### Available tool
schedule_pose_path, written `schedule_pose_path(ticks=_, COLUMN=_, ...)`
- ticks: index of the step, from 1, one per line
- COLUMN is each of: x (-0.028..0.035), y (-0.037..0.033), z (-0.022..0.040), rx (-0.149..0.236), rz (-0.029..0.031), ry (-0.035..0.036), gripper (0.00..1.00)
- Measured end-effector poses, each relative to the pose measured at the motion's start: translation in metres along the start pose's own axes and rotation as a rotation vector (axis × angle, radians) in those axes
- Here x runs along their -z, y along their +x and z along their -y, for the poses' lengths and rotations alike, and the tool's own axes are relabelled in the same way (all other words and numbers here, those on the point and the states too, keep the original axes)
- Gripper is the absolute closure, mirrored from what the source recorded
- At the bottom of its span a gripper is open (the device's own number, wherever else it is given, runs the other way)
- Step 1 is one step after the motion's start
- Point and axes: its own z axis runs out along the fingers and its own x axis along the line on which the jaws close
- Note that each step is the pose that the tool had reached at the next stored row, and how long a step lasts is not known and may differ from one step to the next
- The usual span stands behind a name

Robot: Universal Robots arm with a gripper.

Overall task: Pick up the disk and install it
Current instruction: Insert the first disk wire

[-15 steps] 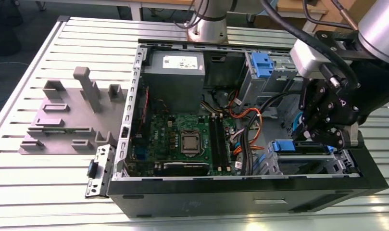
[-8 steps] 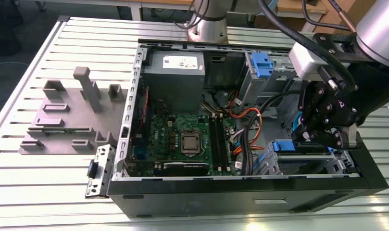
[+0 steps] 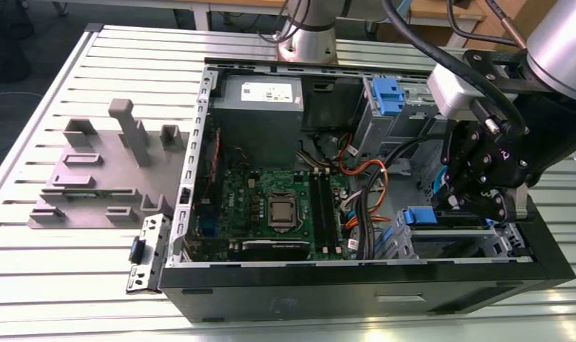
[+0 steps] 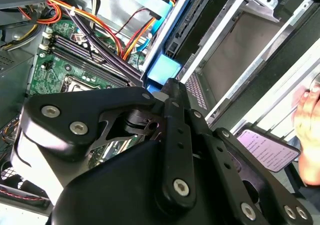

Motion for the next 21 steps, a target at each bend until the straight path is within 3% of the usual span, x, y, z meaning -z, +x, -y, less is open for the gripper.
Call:
schedule_pose_path(ticks=4, x=-0.0001, y=0.0000, z=0.0026, rx=0.000, rz=0.0000, ry=0.0000, gripper=0.89)
schedule_pose_path(ticks=10, x=-0.0001, y=-0.0002, z=0.0155, rx=0.000, rz=-0.0001, ry=0.0000, gripper=0.89)
schedule_pose_path(ticks=16, x=0.0000, y=-0.0001, z=0.0181, rx=0.000, rz=-0.0006, ry=0.0000, gripper=0.89)
schedule_pose_path(ticks=21, x=0.0002, y=-0.0003, z=0.0298, rx=0.000, rz=-0.0005, ry=-0.0015, gripper=0.89)
